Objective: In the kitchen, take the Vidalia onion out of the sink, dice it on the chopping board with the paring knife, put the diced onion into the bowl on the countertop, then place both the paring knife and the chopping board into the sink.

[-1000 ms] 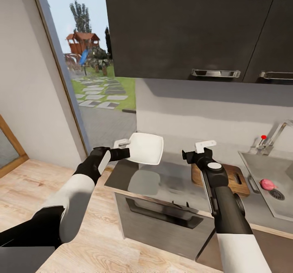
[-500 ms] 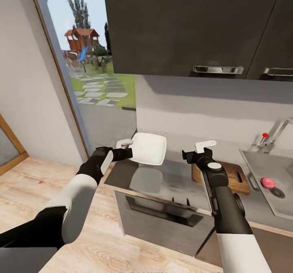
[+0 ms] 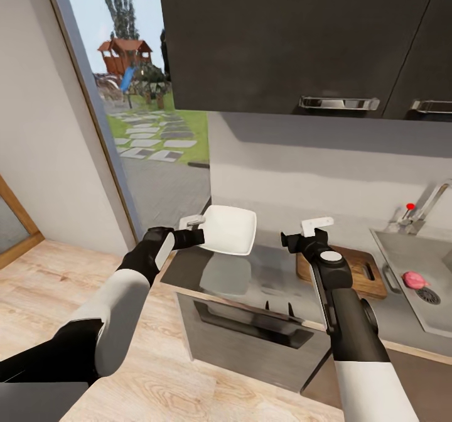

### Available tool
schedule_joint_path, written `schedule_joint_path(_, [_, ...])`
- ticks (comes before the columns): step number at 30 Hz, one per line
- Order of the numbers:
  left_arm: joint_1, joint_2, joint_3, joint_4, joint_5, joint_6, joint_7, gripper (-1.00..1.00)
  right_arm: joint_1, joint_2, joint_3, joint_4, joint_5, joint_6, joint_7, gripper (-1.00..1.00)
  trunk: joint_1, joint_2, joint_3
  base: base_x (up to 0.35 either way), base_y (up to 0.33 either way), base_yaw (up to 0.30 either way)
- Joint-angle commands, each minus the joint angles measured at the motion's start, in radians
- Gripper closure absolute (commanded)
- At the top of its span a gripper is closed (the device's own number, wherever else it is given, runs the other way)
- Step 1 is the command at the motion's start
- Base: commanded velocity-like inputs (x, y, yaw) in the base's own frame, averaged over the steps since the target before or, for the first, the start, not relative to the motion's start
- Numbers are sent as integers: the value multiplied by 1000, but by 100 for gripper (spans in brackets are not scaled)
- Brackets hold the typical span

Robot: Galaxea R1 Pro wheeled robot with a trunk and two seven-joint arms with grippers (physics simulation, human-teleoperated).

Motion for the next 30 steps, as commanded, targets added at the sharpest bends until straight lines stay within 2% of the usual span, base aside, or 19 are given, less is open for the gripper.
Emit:
schedule_joint_path(1, [-1, -1, 7, -1, 4, 8, -3, 100, -1, 1, -2, -1, 11, 4, 10, -100, 1, -2, -2, 0, 0, 0])
schedule_joint_path(6, [-1, -1, 7, -2, 4, 8, -3, 100, -2, 1, -1, -6, 11, 4, 10, -100, 1, -2, -3, 0, 0, 0])
schedule_joint_path(13, [-1, -3, 7, -1, 4, 9, -3, 100, -38, 1, -2, -9, 11, 5, -6, -100, 1, -2, -3, 0, 0, 0])
schedule_joint_path(15, [-1, -3, 7, -1, 4, 10, -3, 100, -47, 1, -2, -9, 11, 5, -37, -100, 1, -2, -3, 0, 0, 0])
schedule_joint_path(17, [-1, -6, 7, -1, 4, 11, -3, 100, -53, 1, -2, -9, 11, 1, -138, -100, 1, -2, -3, 0, 0, 0])
schedule_joint_path(20, [-1, -8, 7, -1, 4, 16, -3, 100, -55, 1, -2, -9, 11, -32, -238, -100, 1, -2, -3, 0, 0, 0])
schedule_joint_path(22, [-1, -9, 7, -1, 4, 21, -3, 100, -56, 1, -2, -9, 10, -62, -267, -100, 1, -2, -3, 0, 0, 0])
schedule_joint_path(23, [-1, -9, 7, -1, 4, 32, -4, 100, -56, 1, -1, -9, -3, -92, -288, -100, 1, -2, -3, 0, 0, 0])
schedule_joint_path(25, [-1, -9, 7, -1, 4, 46, -4, 100, -56, 1, -1, -9, -22, -99, -293, -100, 1, -2, -3, 0, 0, 0])
schedule_joint_path(27, [-1, -9, 6, -2, 4, 90, -4, 100, -56, 1, 1, -9, -77, -105, -297, -100, 1, -2, -3, 0, 0, 0])
schedule_joint_path(30, [-1, -9, 5, -2, 4, 104, -3, 100, -56, 1, 2, -9, -98, -106, -298, -100, 1, -2, -3, 0, 0, 0])
